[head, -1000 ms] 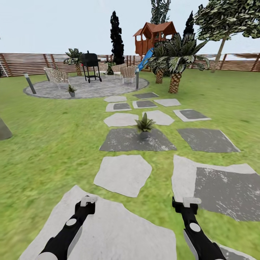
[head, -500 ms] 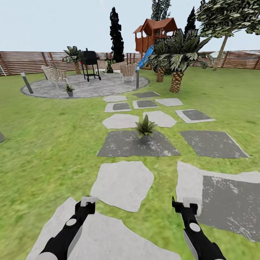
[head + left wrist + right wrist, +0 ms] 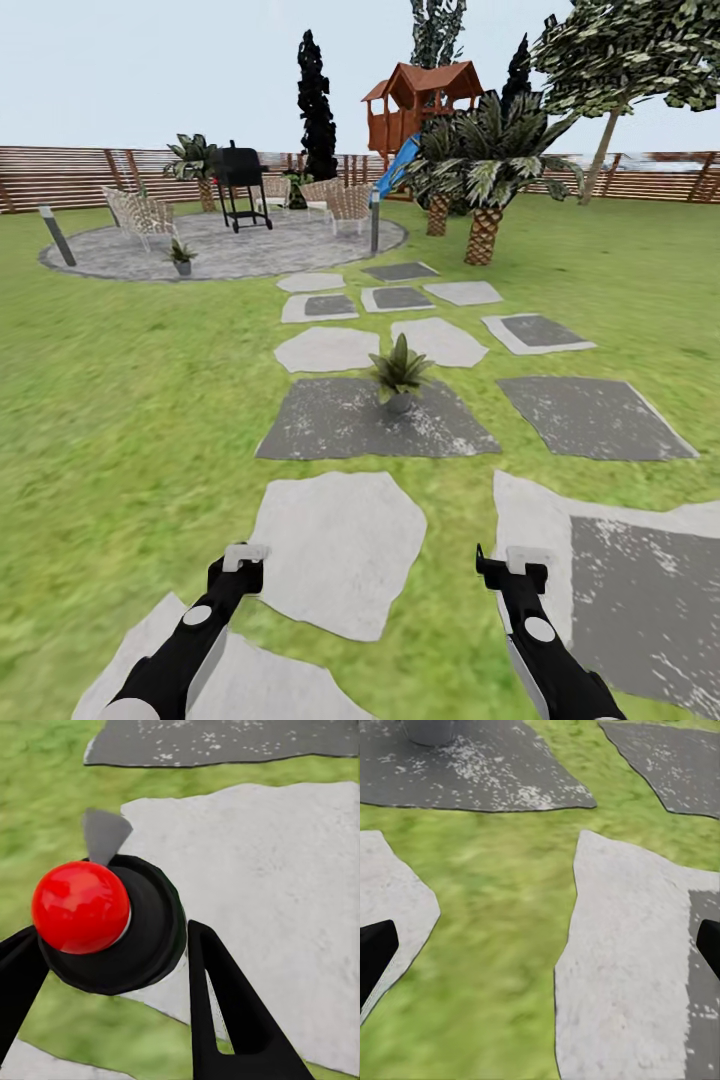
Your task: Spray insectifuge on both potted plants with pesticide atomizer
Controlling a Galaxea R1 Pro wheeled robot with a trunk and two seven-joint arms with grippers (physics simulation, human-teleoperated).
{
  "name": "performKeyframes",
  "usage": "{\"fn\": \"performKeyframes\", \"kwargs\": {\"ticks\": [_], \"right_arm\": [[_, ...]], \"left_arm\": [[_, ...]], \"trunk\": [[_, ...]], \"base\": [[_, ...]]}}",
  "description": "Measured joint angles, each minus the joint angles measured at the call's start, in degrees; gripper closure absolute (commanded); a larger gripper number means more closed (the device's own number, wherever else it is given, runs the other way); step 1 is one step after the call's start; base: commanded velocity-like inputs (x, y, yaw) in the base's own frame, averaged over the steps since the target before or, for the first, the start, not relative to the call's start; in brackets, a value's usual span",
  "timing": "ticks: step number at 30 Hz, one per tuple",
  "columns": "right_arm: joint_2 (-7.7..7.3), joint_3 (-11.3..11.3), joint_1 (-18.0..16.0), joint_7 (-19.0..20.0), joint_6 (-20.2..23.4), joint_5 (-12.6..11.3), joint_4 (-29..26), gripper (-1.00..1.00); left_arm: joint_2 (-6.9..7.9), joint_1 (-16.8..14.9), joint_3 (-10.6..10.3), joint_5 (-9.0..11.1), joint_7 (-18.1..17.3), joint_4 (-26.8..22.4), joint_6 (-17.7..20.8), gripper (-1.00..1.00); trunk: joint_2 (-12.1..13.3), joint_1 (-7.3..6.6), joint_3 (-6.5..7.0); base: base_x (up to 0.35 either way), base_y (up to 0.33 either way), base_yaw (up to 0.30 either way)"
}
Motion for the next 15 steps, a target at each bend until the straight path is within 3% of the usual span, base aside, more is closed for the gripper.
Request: {"fn": "performKeyframes", "kwargs": {"ticks": [15], "right_arm": [[0.00, 0.0, 0.0, 0.0, 0.0, 0.0, 0.0, -1.00]], "left_arm": [[0.04, 0.0, 0.0, 0.0, 0.0, 0.0, 0.0, 1.00]], "trunk": [[0.0, 0.00, 0.00]], "base": [[0.337, 0.000, 0.000]]}}
